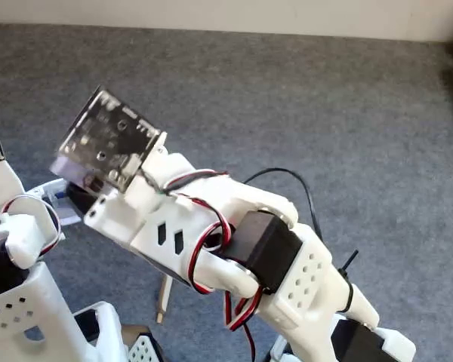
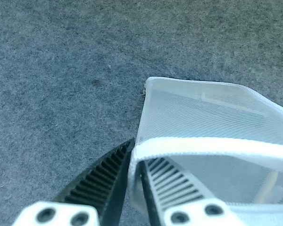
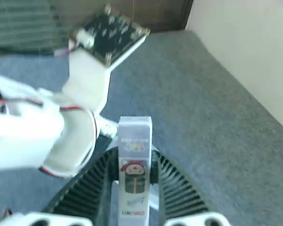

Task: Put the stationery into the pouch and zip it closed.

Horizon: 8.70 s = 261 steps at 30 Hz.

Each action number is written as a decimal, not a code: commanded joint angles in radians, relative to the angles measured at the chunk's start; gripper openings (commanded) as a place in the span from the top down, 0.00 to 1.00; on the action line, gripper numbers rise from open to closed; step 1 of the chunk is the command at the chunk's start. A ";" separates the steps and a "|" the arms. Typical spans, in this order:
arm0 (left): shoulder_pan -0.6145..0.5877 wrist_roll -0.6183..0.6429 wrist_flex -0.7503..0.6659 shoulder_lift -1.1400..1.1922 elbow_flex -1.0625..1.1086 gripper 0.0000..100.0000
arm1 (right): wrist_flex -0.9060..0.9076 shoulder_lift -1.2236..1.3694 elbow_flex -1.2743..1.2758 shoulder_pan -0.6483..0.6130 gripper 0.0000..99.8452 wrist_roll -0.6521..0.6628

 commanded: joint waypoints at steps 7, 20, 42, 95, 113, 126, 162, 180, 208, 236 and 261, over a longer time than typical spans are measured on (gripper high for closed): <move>-0.013 -0.006 -0.015 0.012 0.013 0.99 | -0.294 -0.041 0.199 -0.004 0.99 -0.048; -0.013 -0.006 -0.015 0.012 0.013 0.99 | -0.605 -0.041 0.538 0.001 0.99 -0.043; -0.013 -0.006 -0.015 0.012 0.015 0.99 | -1.173 -0.041 0.880 0.105 0.99 -0.038; -0.013 -0.006 -0.015 0.012 0.016 0.99 | -0.944 -0.260 0.789 0.354 0.74 -0.049; -0.013 -0.006 -0.015 0.012 0.010 0.99 | -0.183 -0.262 0.507 0.604 0.74 -0.124; -0.013 -0.006 -0.015 0.012 0.012 0.99 | 0.111 -0.249 0.512 0.728 0.74 -0.121; -0.071 -0.006 -0.029 0.012 0.010 0.99 | -0.107 0.249 0.688 0.536 0.74 -0.117; -0.068 -0.006 -0.031 0.015 0.015 0.99 | -0.236 0.400 0.667 0.409 0.74 -0.126; -0.071 -0.006 -0.031 0.015 0.018 0.99 | -0.176 0.720 0.432 0.403 0.95 -0.118; -0.071 -0.006 -0.029 0.015 0.018 0.99 | -0.110 0.426 0.544 0.407 0.99 -0.069; -0.067 -0.006 -0.037 0.019 0.028 0.99 | -0.325 -0.116 0.967 0.406 0.99 -0.069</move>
